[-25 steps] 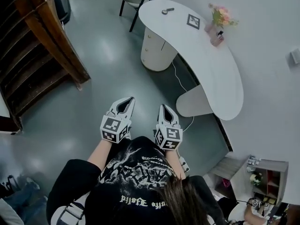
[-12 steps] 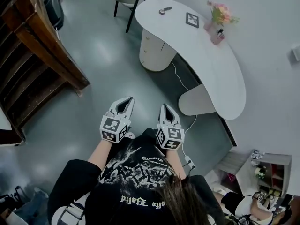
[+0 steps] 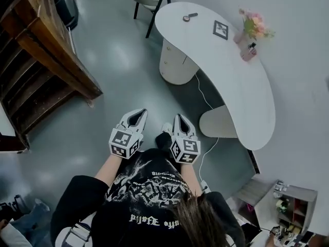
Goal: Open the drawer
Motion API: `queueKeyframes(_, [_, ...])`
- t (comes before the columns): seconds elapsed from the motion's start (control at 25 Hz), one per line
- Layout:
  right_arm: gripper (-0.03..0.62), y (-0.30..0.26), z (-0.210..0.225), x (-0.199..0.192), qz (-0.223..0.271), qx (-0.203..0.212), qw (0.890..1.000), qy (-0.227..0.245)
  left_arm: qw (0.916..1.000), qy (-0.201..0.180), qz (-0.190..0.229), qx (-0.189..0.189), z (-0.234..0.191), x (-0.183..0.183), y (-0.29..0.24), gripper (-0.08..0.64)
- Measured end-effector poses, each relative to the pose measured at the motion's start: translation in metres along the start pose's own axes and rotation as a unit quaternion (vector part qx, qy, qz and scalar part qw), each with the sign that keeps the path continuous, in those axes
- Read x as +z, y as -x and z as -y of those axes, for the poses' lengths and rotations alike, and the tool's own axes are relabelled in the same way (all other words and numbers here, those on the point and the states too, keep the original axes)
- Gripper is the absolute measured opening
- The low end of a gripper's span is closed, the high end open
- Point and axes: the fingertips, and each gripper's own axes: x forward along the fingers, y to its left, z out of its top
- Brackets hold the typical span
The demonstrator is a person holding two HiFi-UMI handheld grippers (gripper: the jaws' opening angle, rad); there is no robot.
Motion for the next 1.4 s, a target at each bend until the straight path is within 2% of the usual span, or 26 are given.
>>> queueKeyframes(0.36, [0.026, -0.075, 0.047, 0.043, -0.016, 0.035, 0.999, 0.000, 0.9998, 0.004, -0.006, 0.017, -0.015, 0.037, -0.081, 0.025])
queueKeyframes(0.72, [0.026, -0.125, 0.097, 0.076, -0.022, 0.065, 0.998, 0.010, 0.9994, 0.005, -0.020, 0.028, -0.010, 0.051, -0.153, 0.025])
queueKeyframes(0.96, [0.026, -0.155, 0.128, 0.091, -0.031, 0.087, 0.996, 0.021, 0.9990, 0.012, -0.015, 0.039, -0.006, 0.062, -0.201, 0.025])
queueKeyframes(1.4, [0.026, -0.193, 0.139, 0.099, -0.050, 0.123, 0.990, 0.038, 0.9971, 0.029, -0.013, 0.070, -0.022, 0.066, -0.240, 0.025])
